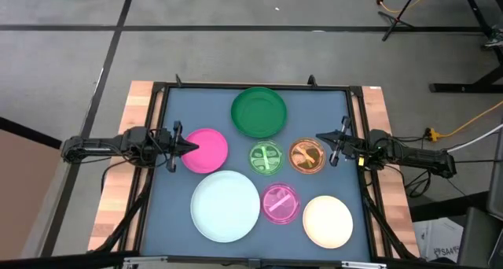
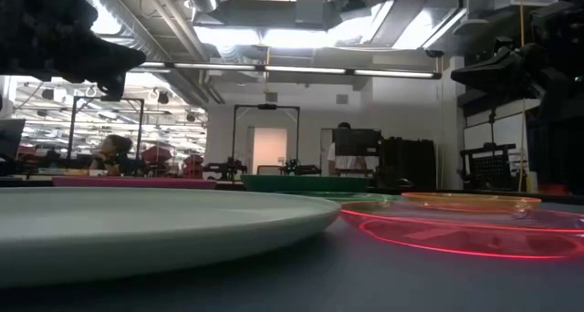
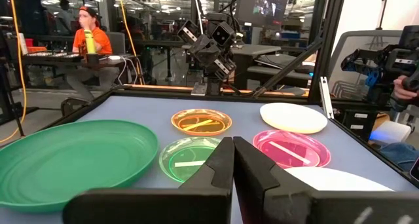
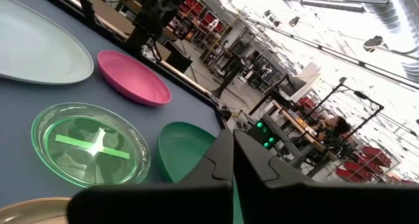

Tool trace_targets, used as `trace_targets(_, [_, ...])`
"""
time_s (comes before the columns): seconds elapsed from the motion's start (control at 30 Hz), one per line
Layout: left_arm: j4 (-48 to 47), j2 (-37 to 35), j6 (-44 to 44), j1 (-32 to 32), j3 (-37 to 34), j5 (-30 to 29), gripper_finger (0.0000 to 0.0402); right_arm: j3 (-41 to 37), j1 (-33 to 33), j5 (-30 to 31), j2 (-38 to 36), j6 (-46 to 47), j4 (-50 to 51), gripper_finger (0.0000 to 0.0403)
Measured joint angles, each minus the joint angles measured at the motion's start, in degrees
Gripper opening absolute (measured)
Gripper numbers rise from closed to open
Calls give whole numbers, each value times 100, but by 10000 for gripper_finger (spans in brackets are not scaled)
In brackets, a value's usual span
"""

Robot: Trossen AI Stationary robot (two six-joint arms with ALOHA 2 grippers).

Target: Stack plastic plates

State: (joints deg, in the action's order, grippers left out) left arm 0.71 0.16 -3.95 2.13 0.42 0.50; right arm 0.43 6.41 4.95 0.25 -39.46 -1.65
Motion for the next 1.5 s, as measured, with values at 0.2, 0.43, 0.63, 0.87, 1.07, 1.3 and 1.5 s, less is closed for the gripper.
trace_targets(0.2, [0, -1, 1, 0, 1, -1, 0, -5, -2, 3, -2, 26, -45, 2])
trace_targets(0.43, [-2, -2, -3, 0, 1, -1, 0, -7, 0, 290, -2, 671, -156, 73])
trace_targets(0.63, [-1, -2, -3, 0, 1, 0, 0, -7, -1, 554, -2, 957, -193, 168])
trace_targets(0.87, [-1, -1, -1, 0, 1, -1, 0, -7, -2, 560, -2, 969, -714, 224])
trace_targets(1.07, [0, -1, -3, 0, -1, -1, 0, -7, 0, 764, 4, 970, -1068, 229])
trace_targets(1.3, [0, -2, 0, 0, 1, -1, 0, 327, 0, 851, 445, 1343, -1244, 230])
trace_targets(1.5, [-2, -2, -1, 0, -1, -1, 0, 922, -1, 1279, 1475, 1390, -1233, 230])
